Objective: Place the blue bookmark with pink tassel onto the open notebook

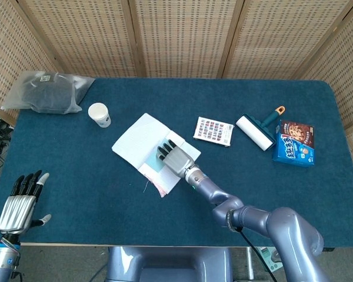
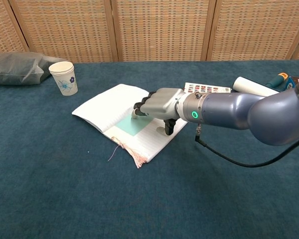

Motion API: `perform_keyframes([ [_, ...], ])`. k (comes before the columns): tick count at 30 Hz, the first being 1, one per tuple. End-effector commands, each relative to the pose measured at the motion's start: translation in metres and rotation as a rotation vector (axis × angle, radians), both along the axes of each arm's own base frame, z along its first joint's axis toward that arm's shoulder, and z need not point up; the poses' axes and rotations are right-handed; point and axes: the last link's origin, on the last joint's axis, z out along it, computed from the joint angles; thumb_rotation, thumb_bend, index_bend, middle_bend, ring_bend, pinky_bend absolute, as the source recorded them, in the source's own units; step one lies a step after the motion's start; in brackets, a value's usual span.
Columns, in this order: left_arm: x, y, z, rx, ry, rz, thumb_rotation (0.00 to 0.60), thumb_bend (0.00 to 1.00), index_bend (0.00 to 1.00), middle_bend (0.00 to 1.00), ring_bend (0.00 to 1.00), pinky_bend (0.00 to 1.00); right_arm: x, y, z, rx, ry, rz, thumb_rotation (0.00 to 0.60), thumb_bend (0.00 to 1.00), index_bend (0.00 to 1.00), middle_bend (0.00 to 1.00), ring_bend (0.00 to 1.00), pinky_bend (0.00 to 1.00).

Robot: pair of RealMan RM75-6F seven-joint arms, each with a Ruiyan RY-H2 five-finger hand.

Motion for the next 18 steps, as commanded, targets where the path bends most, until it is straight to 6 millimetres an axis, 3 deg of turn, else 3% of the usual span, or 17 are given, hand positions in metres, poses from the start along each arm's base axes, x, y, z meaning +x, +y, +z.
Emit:
perform_keyframes([
  [1, -0.001, 0.000, 0.001, 0.003, -0.001, 0.004, 0.600, 0.00, 0.00, 0.00, 0.00, 0.00, 0.000, -0.001, 0.002, -0.009, 0.000, 0.007, 0.600, 0.61, 0.10, 0.00, 0.00, 0.00],
  [6, -0.001, 0.001, 0.002, 0.009, -0.004, 0.005, 0.600, 0.00, 0.00, 0.00, 0.00, 0.00, 0.000, -0.001, 0.014, -0.026, -0.001, 0.035, 0.600, 0.46, 0.04, 0.00, 0.00, 0.00],
  [10, 0.000, 0.001, 0.005, 0.024, -0.007, 0.000, 0.600, 0.00, 0.00, 0.00, 0.00, 0.00, 0.005, -0.002, 0.041, -0.076, -0.045, 0.065, 0.600, 0.43, 0.00, 0.00, 0.00, 0.00],
  [18, 0.004, -0.002, 0.010, 0.045, -0.010, -0.018, 0.600, 0.00, 0.00, 0.00, 0.00, 0.00, 0.000, 0.016, 0.081, -0.132, -0.132, 0.052, 0.600, 0.38, 0.00, 0.00, 0.00, 0.00],
])
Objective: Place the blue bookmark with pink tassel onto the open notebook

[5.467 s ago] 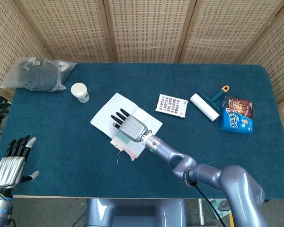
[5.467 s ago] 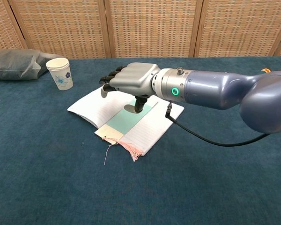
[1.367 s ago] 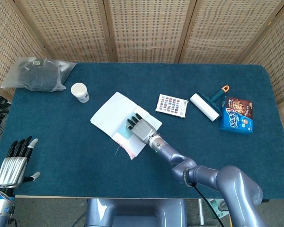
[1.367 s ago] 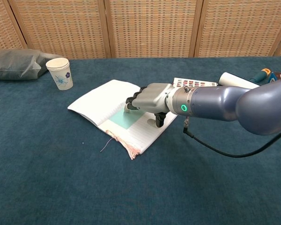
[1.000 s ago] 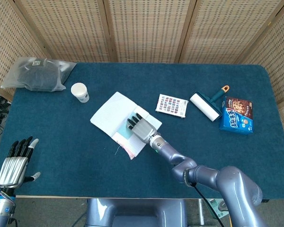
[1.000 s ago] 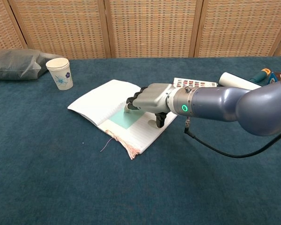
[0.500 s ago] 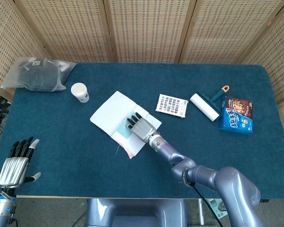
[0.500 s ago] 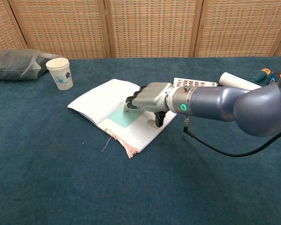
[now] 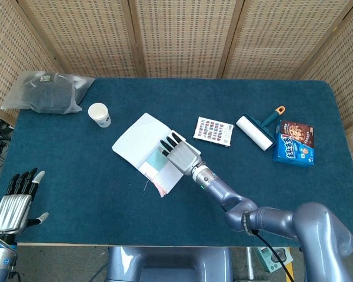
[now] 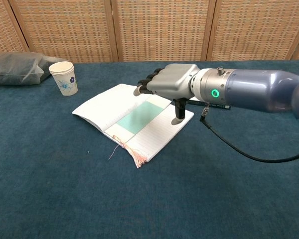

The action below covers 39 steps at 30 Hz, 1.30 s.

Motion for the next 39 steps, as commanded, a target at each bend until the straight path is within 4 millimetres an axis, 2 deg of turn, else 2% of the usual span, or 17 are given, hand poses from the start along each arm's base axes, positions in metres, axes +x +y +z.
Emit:
perform_keyframes([
  [1, 0.001, -0.001, 0.002, 0.007, -0.002, -0.004, 0.600, 0.00, 0.00, 0.00, 0.00, 0.00, -0.010, 0.008, 0.029, -0.060, -0.051, -0.021, 0.600, 0.38, 0.00, 0.00, 0.00, 0.00],
  [6, 0.002, -0.002, 0.004, 0.016, -0.003, -0.010, 0.600, 0.00, 0.00, 0.00, 0.00, 0.00, -0.030, 0.027, 0.050, -0.084, -0.110, -0.078, 0.600, 0.37, 0.00, 0.00, 0.00, 0.00],
  [21, 0.007, -0.007, 0.006, 0.025, 0.003, -0.029, 0.600, 0.00, 0.00, 0.00, 0.00, 0.00, -0.139, 0.119, 0.114, -0.227, -0.247, -0.341, 0.600, 0.29, 0.00, 0.00, 0.00, 0.00],
  [27, 0.012, -0.010, 0.005, 0.022, -0.006, -0.048, 0.600, 0.00, 0.00, 0.00, 0.00, 0.00, -0.179, 0.155, 0.129, -0.289, -0.328, -0.458, 0.600, 0.29, 0.00, 0.00, 0.00, 0.00],
  [30, 0.013, -0.013, 0.004, 0.017, 0.003, -0.058, 0.600, 0.00, 0.00, 0.00, 0.00, 0.00, -0.203, 0.184, 0.136, -0.302, -0.358, -0.506, 0.600, 0.29, 0.00, 0.00, 0.00, 0.00],
  [35, 0.017, -0.018, 0.002, 0.016, 0.012, -0.075, 0.600, 0.00, 0.00, 0.00, 0.00, 0.00, -0.226, 0.215, 0.148, -0.343, -0.359, -0.512, 0.600, 0.29, 0.00, 0.00, 0.00, 0.00],
  [39, 0.023, -0.022, 0.003, 0.030, 0.016, -0.102, 0.600, 0.00, 0.00, 0.00, 0.00, 0.00, -0.228, 0.234, 0.165, -0.395, -0.379, -0.495, 0.600, 0.29, 0.00, 0.00, 0.00, 0.00],
])
